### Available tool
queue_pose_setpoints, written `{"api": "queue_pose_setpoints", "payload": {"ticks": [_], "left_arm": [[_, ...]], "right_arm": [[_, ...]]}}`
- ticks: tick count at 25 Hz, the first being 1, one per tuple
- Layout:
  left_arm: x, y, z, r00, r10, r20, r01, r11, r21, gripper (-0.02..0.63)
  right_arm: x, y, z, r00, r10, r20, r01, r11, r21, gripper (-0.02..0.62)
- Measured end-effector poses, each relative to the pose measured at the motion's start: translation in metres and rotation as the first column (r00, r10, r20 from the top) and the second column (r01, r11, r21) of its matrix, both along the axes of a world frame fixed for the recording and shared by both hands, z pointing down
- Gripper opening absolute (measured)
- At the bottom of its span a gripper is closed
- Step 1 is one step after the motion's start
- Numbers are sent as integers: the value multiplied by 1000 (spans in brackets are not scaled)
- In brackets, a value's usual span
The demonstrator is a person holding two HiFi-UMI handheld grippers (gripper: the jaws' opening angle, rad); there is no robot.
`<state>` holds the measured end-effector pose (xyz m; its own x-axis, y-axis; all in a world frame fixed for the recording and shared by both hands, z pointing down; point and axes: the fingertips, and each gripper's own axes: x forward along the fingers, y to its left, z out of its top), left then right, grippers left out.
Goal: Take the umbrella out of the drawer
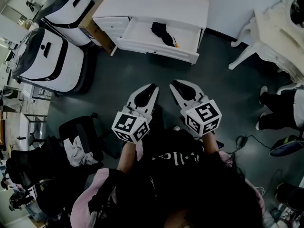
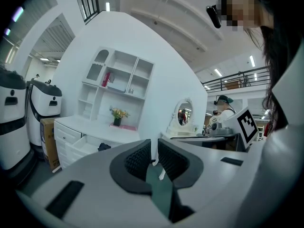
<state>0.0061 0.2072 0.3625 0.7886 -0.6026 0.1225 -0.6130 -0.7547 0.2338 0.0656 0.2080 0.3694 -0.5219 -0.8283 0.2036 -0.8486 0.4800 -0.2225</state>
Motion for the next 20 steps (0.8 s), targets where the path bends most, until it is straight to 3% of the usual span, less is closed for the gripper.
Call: {"api": "queue_pose_setpoints", "payload": {"ticks": [20], "left_arm": [[-48,-260,18,989,137,59,-137,991,-2,48]], "right_arm": [[-50,-260,35,993,117,-10,-117,982,-148,67]]}}
